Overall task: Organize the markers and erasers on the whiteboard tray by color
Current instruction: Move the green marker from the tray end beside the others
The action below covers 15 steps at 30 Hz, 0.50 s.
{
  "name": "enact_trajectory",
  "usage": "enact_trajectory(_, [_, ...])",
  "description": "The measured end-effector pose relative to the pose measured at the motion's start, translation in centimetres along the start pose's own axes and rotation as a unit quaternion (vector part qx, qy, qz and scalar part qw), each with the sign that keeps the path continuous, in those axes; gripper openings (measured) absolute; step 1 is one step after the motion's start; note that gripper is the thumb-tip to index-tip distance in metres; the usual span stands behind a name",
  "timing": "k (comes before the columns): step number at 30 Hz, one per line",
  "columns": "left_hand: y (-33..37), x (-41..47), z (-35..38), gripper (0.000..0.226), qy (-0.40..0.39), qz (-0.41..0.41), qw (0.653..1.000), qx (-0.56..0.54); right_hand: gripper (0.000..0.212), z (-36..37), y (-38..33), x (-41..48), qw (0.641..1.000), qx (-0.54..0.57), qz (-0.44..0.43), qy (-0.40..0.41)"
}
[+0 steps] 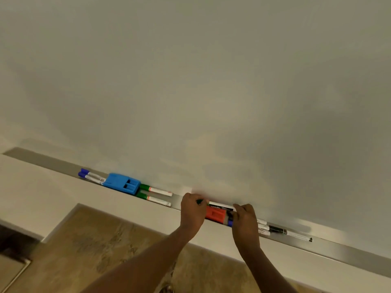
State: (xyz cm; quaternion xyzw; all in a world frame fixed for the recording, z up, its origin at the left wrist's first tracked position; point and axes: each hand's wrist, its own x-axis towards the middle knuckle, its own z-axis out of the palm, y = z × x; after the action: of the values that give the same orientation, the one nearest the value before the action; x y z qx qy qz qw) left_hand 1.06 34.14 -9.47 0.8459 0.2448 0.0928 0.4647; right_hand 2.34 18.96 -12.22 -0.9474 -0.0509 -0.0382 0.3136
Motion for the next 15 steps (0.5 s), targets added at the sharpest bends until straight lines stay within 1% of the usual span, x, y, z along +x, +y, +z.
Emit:
enact_trajectory(4, [-2.1,2.7,-3.2,0.016,0.038,-0.023,0.999,0.011,0.023,2.6,-3.5,0.6,1.000,0.003,-0.003,-0.023])
enact_trajectory(8, [-4.7,5.4,-6.4,0.020,0.059,-0.066,0.996,-0.003,0.022,5.7,-6.7,0.6,0.999,0.002,-0.013,-0.046])
enact_trajectory(12, [-7.2,7.3,-9.2,0.023,0.055,-0.096,0.994,-0.003,0.024,8.5,-9.3,0.7,0.997,0.011,-0.024,-0.068])
enact_trajectory(15, [-9.2,8.5,-11.2,0.026,0.043,-0.100,0.994,0.017,0.018,10.5,-11.4,1.0,0.996,0.006,-0.036,-0.082])
